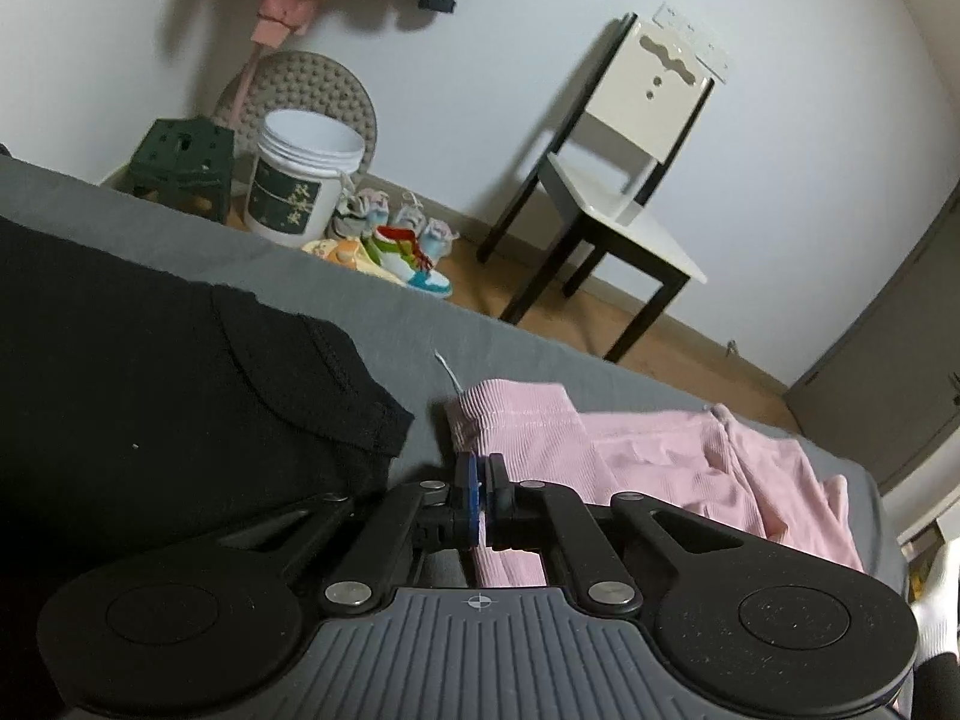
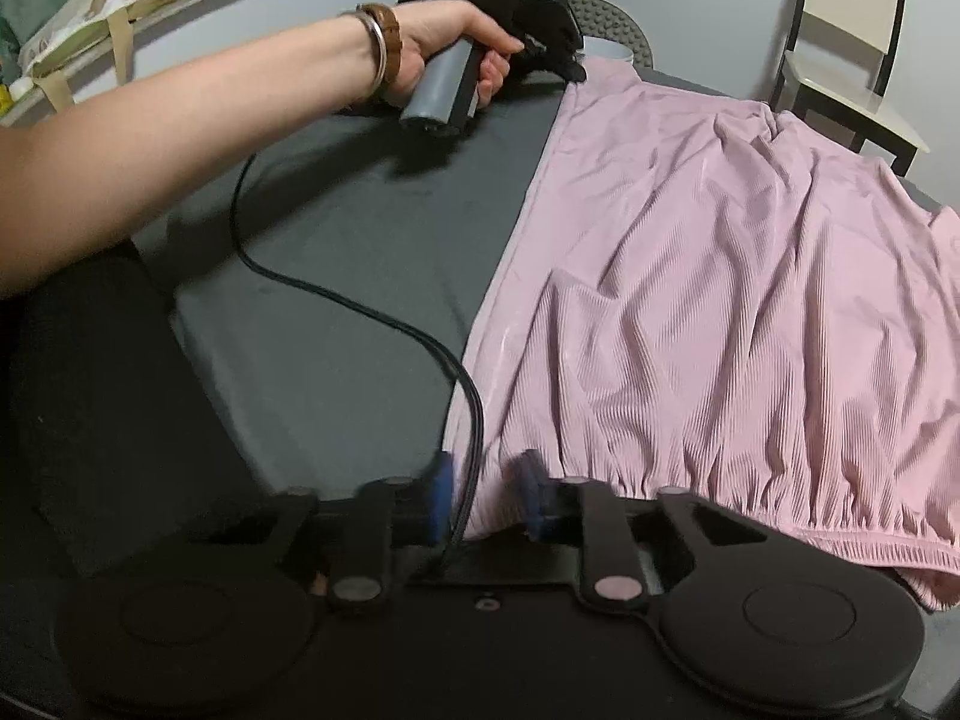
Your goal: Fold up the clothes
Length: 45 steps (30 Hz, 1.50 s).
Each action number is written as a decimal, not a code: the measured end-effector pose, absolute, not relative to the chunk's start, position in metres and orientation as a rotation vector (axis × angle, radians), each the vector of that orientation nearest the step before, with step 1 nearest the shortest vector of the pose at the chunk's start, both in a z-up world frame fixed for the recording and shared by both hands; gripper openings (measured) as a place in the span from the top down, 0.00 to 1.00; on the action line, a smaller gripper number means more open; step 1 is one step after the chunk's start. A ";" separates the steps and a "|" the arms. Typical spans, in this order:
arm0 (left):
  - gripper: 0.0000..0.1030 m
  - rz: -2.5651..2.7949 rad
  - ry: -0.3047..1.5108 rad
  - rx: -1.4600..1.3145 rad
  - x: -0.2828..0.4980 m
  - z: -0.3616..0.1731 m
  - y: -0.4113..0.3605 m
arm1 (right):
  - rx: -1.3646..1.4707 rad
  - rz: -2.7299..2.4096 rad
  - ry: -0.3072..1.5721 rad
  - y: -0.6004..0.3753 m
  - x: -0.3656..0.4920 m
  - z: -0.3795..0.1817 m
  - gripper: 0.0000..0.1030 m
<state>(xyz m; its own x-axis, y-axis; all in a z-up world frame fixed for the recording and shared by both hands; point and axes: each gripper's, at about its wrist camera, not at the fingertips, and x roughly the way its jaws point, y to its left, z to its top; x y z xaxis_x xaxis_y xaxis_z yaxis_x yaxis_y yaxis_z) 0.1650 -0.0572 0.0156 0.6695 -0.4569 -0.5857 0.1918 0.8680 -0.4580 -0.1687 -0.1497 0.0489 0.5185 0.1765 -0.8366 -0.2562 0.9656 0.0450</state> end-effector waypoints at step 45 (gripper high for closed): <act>0.98 -0.245 0.716 -0.265 0.171 0.023 -0.033 | -0.517 0.271 0.919 -0.106 -0.171 0.020 0.80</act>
